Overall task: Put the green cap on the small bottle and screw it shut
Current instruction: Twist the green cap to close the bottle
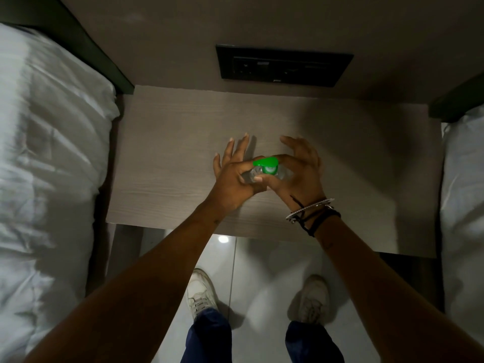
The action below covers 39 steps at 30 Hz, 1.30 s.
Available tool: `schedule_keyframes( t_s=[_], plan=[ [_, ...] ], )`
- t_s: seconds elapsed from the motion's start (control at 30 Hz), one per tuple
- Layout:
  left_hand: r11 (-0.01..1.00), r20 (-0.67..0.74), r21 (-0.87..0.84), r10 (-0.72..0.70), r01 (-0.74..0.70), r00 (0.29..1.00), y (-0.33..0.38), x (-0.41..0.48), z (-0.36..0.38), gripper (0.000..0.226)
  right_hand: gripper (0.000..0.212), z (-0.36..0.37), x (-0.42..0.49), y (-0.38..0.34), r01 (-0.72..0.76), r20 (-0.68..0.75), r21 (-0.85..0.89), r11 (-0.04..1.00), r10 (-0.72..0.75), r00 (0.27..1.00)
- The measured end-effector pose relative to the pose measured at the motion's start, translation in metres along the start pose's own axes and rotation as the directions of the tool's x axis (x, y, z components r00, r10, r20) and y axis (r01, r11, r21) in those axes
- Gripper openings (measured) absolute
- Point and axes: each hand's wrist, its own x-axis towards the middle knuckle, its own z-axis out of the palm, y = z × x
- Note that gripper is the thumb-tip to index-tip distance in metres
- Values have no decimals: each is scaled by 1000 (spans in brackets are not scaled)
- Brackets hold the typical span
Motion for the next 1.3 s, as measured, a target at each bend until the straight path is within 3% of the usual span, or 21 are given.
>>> schedule_keyframes(
  t_s=[0.17, 0.4, 0.5, 0.6, 0.73, 0.93, 1.3],
  plan=[
    [999, -4, -29, 17, -17, 1000, -3, 0, 1, 39, 31, -1, -1, -2, 80, -71, -111, 991, -88, 994],
    [997, 16, -37, 68, -67, 998, -6, 0, -4, 36, 28, 4, -18, -24, -67, -173, -213, 975, 30, 984],
    [997, 49, -64, 52, -49, 997, -4, 4, -6, 57, 47, -8, -17, -29, -177, -153, -267, 947, 140, 978],
    [998, 55, -55, -11, 14, 998, -4, 10, -4, 86, 60, -24, -13, -38, -140, -161, -303, 943, 94, 982],
    [1000, 69, -22, 4, -3, 998, -10, 13, -2, 83, 25, -38, 2, -49, 64, 100, -339, 939, -32, 994],
    [992, 127, -105, 89, -76, 988, -14, 12, -5, 49, 24, -53, 12, -51, 209, 353, -299, 931, -96, 931],
    [996, 158, -75, 63, -51, 985, -16, 16, -3, 47, 22, -61, 17, -60, 162, 476, -272, 948, -14, 880]
  ],
)
